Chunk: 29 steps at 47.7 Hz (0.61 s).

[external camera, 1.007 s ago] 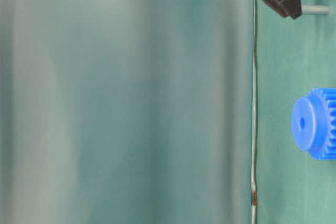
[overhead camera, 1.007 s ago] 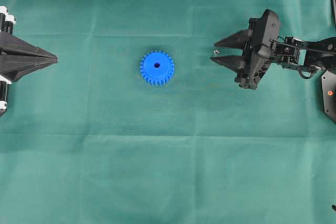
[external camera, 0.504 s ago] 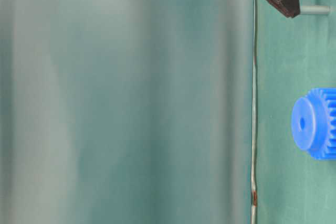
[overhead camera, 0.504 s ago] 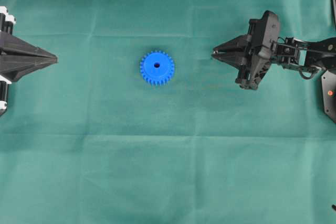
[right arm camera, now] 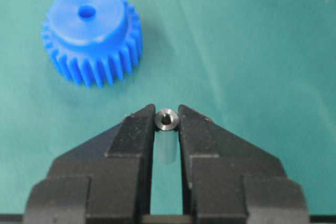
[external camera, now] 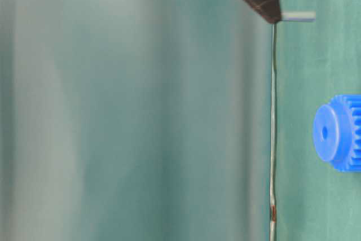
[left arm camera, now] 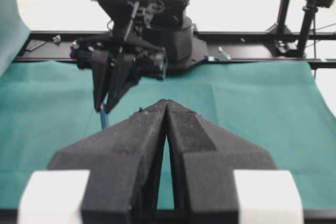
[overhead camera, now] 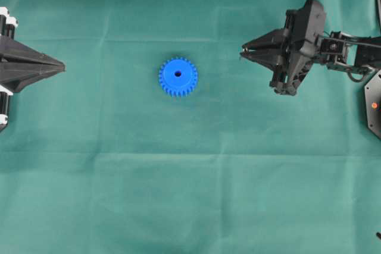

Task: Insert the shaft placed at a random location into the center hole of the medium gear at another random location.
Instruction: 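Close the right gripper on the silver shaft and lift it, then carry the shaft left with the right gripper over the blue gear's hole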

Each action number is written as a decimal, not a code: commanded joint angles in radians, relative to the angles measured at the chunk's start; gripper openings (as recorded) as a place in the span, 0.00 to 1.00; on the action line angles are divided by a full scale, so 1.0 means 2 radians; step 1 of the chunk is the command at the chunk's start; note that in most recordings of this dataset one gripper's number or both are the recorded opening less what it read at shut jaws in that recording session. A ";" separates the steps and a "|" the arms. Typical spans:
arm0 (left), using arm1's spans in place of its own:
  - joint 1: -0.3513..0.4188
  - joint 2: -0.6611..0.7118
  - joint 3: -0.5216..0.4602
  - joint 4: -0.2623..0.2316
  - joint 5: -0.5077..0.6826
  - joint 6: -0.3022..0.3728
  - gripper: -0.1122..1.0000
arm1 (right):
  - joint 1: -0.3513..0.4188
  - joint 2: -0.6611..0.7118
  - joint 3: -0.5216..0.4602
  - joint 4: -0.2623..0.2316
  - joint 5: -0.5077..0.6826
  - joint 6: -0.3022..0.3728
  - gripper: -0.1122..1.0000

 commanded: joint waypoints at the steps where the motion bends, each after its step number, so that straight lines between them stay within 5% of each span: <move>1: 0.000 0.002 -0.013 0.002 -0.003 -0.001 0.10 | 0.002 -0.030 -0.018 0.001 0.031 0.002 0.22; 29: 0.000 0.002 -0.012 0.001 -0.003 -0.001 0.10 | 0.002 -0.048 -0.024 0.000 0.060 0.002 0.22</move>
